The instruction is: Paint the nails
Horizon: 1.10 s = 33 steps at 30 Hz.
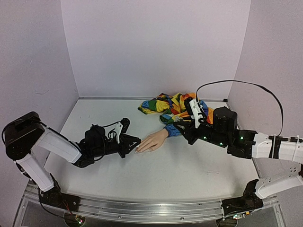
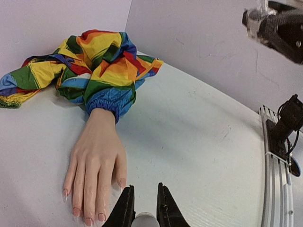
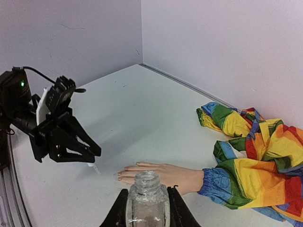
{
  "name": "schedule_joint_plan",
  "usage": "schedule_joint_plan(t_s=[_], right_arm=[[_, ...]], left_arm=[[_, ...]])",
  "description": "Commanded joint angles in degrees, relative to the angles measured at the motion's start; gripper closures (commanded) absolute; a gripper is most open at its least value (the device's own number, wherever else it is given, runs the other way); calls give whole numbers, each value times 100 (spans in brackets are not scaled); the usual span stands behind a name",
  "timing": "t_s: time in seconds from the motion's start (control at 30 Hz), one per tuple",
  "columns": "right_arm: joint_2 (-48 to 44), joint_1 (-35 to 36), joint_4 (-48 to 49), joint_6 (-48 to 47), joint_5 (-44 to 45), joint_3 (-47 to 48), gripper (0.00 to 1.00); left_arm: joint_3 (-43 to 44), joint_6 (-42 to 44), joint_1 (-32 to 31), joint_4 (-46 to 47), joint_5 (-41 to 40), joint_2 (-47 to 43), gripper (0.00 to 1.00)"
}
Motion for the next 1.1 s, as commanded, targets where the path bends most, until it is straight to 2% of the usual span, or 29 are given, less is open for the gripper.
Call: schedule_joint_plan(t_s=[0.0, 0.17, 0.4, 1.07], right_arm=[[-274, -44, 122, -74, 300, -44, 100], [-282, -60, 123, -69, 361, -61, 100], [-179, -64, 123, -69, 342, 0, 100], [66, -73, 210, -227, 255, 50, 100]], left_arm=[[-25, 336, -9, 1155, 137, 384, 100], [4, 362, 216, 1551, 172, 829, 100], [163, 437, 317, 1631, 371, 1200, 100], [271, 537, 542, 1647, 459, 1659, 100]])
